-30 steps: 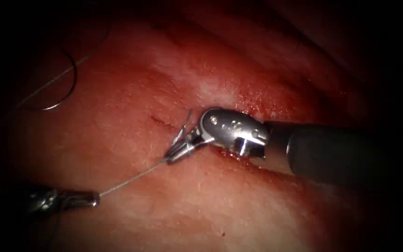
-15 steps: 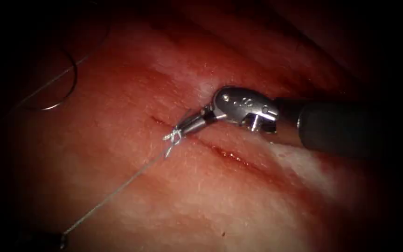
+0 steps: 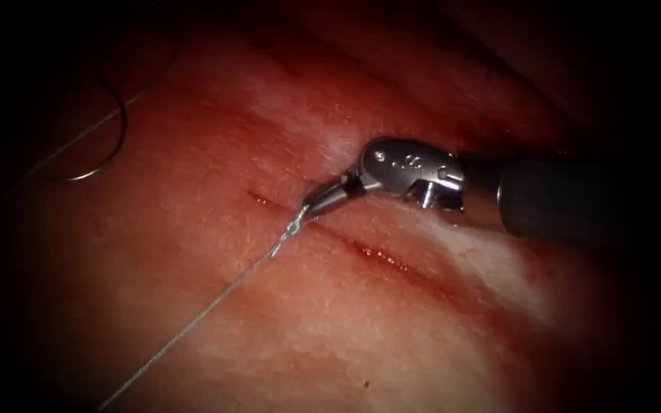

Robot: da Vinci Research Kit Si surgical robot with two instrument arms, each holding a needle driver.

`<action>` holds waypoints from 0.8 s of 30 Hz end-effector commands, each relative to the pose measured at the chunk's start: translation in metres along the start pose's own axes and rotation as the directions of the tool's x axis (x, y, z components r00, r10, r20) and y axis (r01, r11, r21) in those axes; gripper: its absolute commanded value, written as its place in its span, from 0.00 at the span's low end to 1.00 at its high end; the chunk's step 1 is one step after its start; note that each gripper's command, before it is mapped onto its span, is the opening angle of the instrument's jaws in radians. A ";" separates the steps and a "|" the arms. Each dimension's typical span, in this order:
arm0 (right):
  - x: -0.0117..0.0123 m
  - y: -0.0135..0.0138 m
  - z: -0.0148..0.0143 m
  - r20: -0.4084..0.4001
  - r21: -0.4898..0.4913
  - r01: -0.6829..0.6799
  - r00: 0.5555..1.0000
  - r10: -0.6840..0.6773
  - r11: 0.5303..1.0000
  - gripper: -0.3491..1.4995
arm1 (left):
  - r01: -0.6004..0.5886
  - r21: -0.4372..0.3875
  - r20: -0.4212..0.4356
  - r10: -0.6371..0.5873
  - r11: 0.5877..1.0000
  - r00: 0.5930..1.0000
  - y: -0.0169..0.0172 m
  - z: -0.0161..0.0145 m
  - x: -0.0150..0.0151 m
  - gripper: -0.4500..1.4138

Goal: Wound Closure

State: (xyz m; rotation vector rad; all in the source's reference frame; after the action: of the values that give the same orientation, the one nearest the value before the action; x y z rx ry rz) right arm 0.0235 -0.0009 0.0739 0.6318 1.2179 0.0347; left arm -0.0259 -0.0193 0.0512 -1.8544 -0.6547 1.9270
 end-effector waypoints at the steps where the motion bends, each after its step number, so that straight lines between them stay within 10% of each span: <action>1: -0.0003 0.0007 0.0002 0.000 -0.033 -0.017 1.000 0.017 0.999 0.00 | 0.003 -0.003 0.001 -0.003 1.000 1.000 0.0007 0.0003 -0.0009 0.00; 24: -0.0039 0.0033 -0.0010 -0.111 -0.382 -0.229 0.973 0.202 0.895 0.00 | -0.009 -0.007 0.010 0.009 1.000 1.000 0.0031 0.0004 -0.0018 0.00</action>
State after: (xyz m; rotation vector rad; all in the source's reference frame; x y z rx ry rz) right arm 0.0215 0.0011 0.0779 0.4086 1.1562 0.4821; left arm -0.0258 -0.0220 0.0505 -1.8566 -0.6509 1.9457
